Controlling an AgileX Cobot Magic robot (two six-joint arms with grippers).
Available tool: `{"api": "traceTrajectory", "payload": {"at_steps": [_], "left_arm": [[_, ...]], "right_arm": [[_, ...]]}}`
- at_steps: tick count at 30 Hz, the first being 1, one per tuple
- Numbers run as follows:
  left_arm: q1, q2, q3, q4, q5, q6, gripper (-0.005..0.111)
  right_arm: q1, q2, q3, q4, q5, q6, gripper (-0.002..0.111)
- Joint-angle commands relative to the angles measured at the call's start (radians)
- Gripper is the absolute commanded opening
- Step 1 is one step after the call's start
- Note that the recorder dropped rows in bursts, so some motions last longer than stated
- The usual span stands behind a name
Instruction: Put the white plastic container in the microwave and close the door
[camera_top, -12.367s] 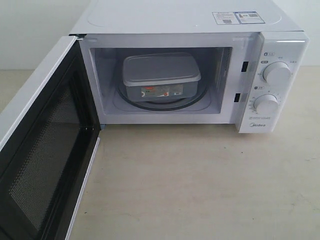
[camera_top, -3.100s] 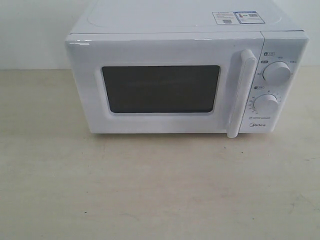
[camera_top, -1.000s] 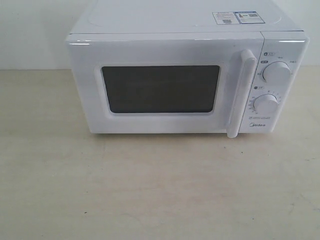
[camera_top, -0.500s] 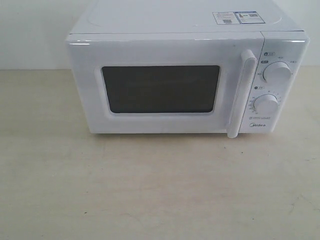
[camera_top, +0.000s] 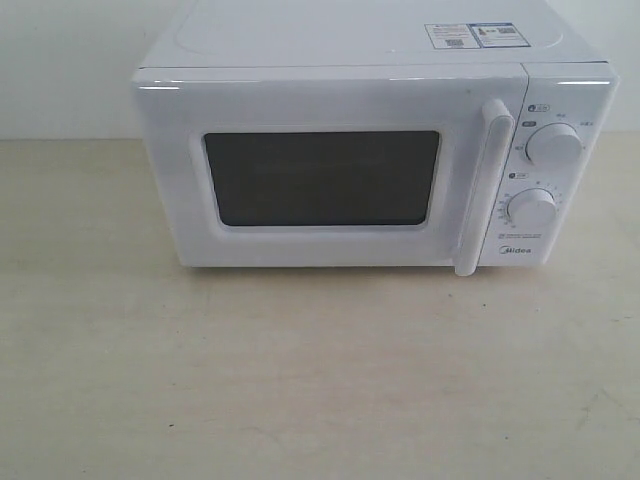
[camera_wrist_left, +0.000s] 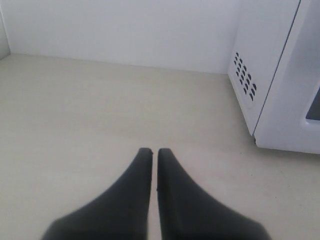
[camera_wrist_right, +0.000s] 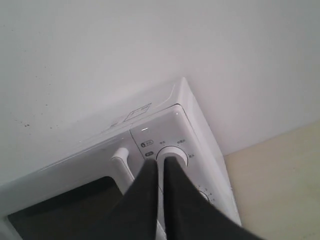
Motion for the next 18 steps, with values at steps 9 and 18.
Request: {"api": "traceTrajectory", "payload": {"at_steps": [9, 18], "left_arm": [[-0.002, -0.004, 0.003, -0.003, 0.0, 0.004, 0.004], [-0.002, -0.004, 0.003, -0.003, 0.0, 0.004, 0.004]], "right_arm": [[0.001, -0.005, 0.003, -0.013, 0.02, -0.027, 0.0], [0.001, -0.005, 0.006, -0.772, 0.093, 0.766, 0.0]]}}
